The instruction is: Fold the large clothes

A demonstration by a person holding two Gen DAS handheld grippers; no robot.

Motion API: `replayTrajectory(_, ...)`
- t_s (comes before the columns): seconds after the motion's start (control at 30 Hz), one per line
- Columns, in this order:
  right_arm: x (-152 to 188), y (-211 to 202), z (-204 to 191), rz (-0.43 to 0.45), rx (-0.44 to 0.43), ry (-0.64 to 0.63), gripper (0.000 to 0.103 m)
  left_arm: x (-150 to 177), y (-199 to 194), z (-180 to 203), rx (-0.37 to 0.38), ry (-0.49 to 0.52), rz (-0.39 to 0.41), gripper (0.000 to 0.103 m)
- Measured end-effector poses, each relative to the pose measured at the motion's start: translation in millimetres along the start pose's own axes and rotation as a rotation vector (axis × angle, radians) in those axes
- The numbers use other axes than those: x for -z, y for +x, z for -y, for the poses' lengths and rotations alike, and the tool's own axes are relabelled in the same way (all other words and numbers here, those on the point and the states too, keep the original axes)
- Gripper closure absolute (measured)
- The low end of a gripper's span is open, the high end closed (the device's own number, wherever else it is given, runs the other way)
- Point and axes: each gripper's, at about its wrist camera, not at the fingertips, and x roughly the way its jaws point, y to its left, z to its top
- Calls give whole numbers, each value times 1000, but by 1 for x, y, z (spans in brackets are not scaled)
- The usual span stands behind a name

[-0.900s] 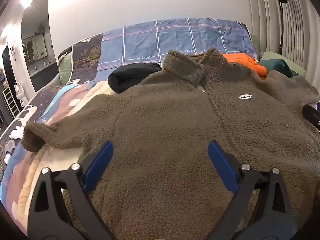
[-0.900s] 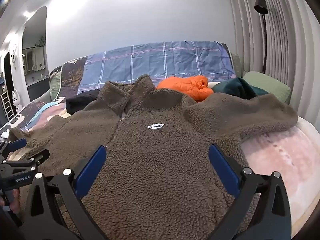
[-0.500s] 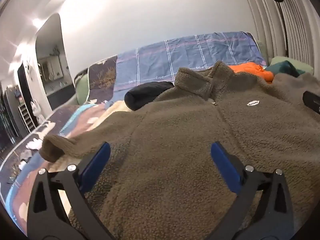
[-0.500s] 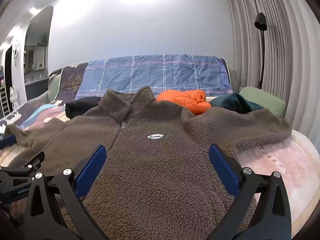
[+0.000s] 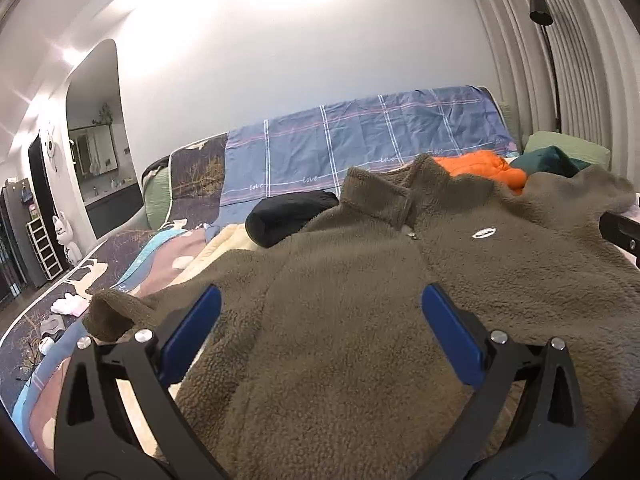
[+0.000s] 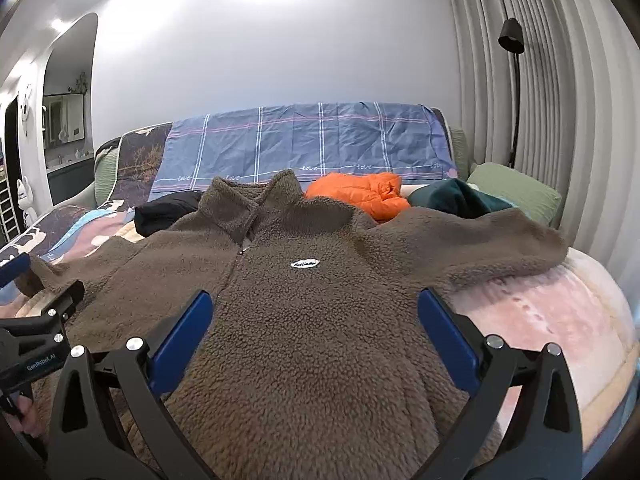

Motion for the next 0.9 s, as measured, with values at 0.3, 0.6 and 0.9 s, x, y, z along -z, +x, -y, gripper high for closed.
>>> replayTrajectory(0.3, 0, -26, -10, 17, -4, -33, 1, 1, -10, -20, 55, -71, -55, 2)
replayTrajectory(0.6, -8, 12, -14, -25, 12, -64, 1, 0, 25, -24, 125, -95, -110, 2)
replayTrajectory(0.9, 9, 71, -10, -178, -41, -42, 1, 22, 74, -25, 228, -160, -261, 5)
